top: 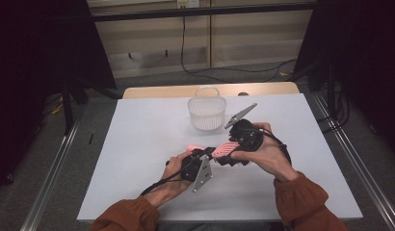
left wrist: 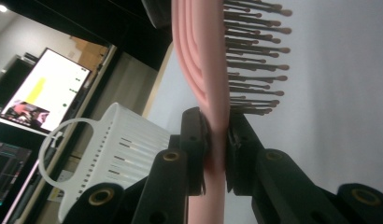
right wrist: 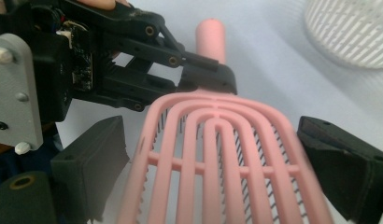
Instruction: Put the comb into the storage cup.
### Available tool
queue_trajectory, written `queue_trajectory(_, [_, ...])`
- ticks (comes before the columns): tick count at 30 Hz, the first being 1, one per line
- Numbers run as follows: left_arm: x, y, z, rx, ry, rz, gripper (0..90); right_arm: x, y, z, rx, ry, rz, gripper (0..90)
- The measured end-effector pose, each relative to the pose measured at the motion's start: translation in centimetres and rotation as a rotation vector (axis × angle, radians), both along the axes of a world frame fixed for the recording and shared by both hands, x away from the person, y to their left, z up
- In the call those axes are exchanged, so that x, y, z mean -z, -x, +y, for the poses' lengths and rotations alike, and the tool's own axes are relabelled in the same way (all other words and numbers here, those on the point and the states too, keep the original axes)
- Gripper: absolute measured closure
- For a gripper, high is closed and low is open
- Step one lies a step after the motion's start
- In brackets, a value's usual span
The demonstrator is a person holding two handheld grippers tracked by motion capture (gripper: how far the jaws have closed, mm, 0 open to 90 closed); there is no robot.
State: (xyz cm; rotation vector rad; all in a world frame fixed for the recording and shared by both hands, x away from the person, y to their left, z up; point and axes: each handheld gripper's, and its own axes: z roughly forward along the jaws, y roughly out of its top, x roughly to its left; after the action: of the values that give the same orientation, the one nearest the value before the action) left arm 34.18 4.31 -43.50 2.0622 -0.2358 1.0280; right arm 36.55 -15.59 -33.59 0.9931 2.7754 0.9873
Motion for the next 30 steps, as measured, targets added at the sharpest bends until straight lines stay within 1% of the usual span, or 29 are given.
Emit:
queue_trajectory(2, [0.0, -0.1, 0.0, -0.002, 0.005, 0.014, 80.0, -0.1, 0.0, -0.3, -0.001, -0.007, -0.009, 8.8])
queue_trajectory(5, [0.0, -0.1, 0.1, -0.003, 0.007, 0.016, 80.1, -0.1, 0.1, -0.5, 0.0, -0.006, -0.016, 7.7])
queue_trajectory(6, [0.0, -0.2, 0.1, -0.006, 0.014, 0.024, 80.1, -0.1, 0.1, -0.5, -0.001, -0.009, -0.016, 7.2])
queue_trajectory(8, [-0.1, -0.2, 0.1, -0.017, 0.022, 0.036, 80.1, -0.1, 0.2, -0.6, -0.004, -0.02, -0.035, 5.8])
queue_trajectory(10, [-0.1, -0.3, 0.2, -0.019, 0.026, 0.043, 80.1, -0.3, 0.2, -0.8, 0.009, -0.042, -0.03, 6.9])
queue_trajectory(11, [-0.1, -0.3, 0.3, -0.03, 0.025, 0.054, 80.1, -0.3, 0.2, -0.9, 0.008, -0.053, -0.039, 7.1])
queue_trajectory(15, [-0.1, -0.6, 0.4, -0.039, 0.042, 0.075, 80.2, -0.6, 0.4, -1.2, 0.022, -0.06, -0.064, 6.2])
queue_trajectory(16, [-0.1, -0.7, 0.5, -0.04, 0.043, 0.079, 80.2, -0.7, 0.5, -1.2, 0.028, -0.065, -0.069, 6.4])
queue_trajectory(17, [-0.2, -0.7, 0.6, -0.045, 0.035, 0.081, 80.1, -0.7, 0.5, -1.3, 0.033, -0.071, -0.07, 6.4])
queue_trajectory(19, [-0.2, -0.9, 0.6, -0.05, 0.042, 0.093, 80.2, -0.8, 0.6, -1.5, 0.041, -0.091, -0.074, 6.8])
queue_trajectory(21, [-0.2, -1.0, 0.7, -0.053, 0.052, 0.109, 80.2, -1.0, 0.7, -1.8, 0.049, -0.1, -0.088, 6.3])
queue_trajectory(26, [-0.1, -1.2, 1.0, -0.062, 0.055, 0.122, 80.3, -1.2, 0.8, -2.4, 0.076, -0.108, -0.119, 4.2])
queue_trajectory(27, [-0.1, -1.2, 1.0, -0.065, 0.06, 0.13, 80.3, -1.3, 0.9, -2.5, 0.077, -0.112, -0.12, 4.8])
queue_trajectory(30, [-0.1, -1.3, 1.1, -0.07, 0.06, 0.133, 80.5, -1.4, 1.0, -2.7, 0.077, -0.118, -0.127, 5.7])
